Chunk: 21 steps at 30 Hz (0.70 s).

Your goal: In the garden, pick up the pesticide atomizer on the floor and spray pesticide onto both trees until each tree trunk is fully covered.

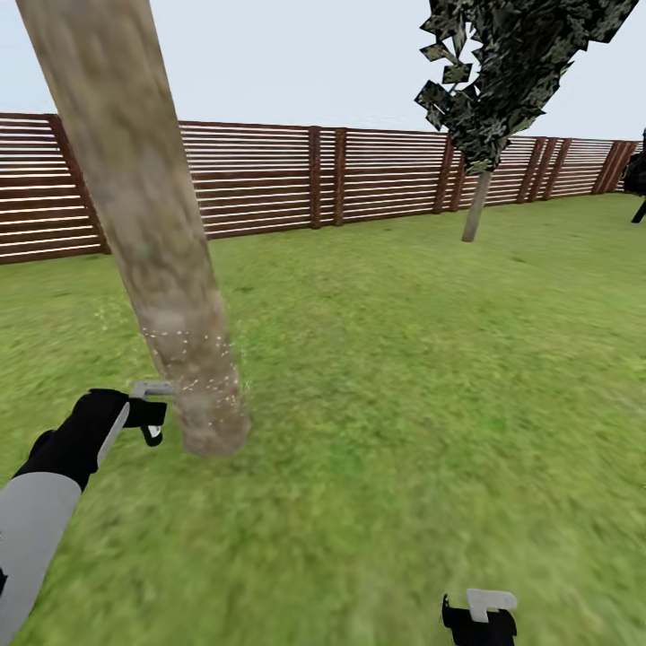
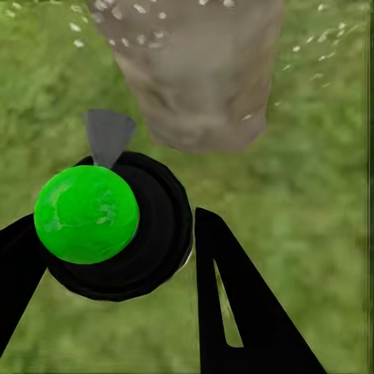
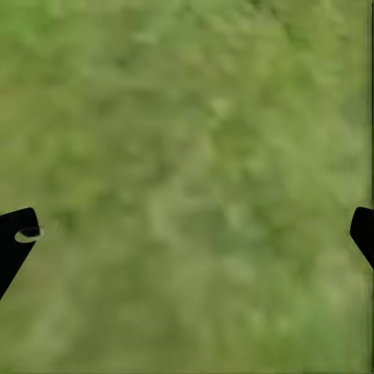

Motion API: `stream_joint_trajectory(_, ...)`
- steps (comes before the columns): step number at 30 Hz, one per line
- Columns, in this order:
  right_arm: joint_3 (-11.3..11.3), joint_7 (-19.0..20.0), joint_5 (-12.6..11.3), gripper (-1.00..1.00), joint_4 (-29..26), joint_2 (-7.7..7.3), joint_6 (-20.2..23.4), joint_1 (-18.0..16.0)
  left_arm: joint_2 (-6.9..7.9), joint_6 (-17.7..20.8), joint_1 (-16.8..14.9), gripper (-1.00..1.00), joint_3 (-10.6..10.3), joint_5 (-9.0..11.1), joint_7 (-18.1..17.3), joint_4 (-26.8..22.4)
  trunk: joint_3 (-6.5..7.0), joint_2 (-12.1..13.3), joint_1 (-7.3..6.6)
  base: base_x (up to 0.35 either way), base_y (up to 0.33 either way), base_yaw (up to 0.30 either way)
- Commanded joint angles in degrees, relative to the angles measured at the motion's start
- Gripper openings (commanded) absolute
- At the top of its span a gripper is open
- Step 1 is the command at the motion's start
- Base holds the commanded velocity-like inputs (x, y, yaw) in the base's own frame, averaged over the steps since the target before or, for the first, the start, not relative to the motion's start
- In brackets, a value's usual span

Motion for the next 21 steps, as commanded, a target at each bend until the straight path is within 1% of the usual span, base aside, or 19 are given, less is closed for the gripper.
stream_joint_trajectory(1, 0.00, 0.00, 0.00, 1.00, 0.00, 0.00, 0.00, 0.00, -0.04, -0.10, 0.01, -1.00, -0.01, 0.01, 0.06, 0.04, 0.00, 0.00, 0.00, 0.172, -0.242, 0.000)
stream_joint_trajectory(5, 0.00, -0.01, 0.00, 1.00, 0.00, 0.00, 0.00, 0.00, -0.82, -0.21, 0.02, -1.00, -0.02, -0.04, 0.28, 0.08, 0.00, 0.00, 0.00, 0.155, -0.244, 0.000)
stream_joint_trajectory(21, 0.00, 0.00, 0.00, 1.00, 0.00, -0.09, 0.00, 0.00, -0.86, -0.28, 0.02, -1.00, 0.18, -0.56, 0.41, 0.01, 0.00, 0.00, 0.00, 0.004, -0.272, 0.000)
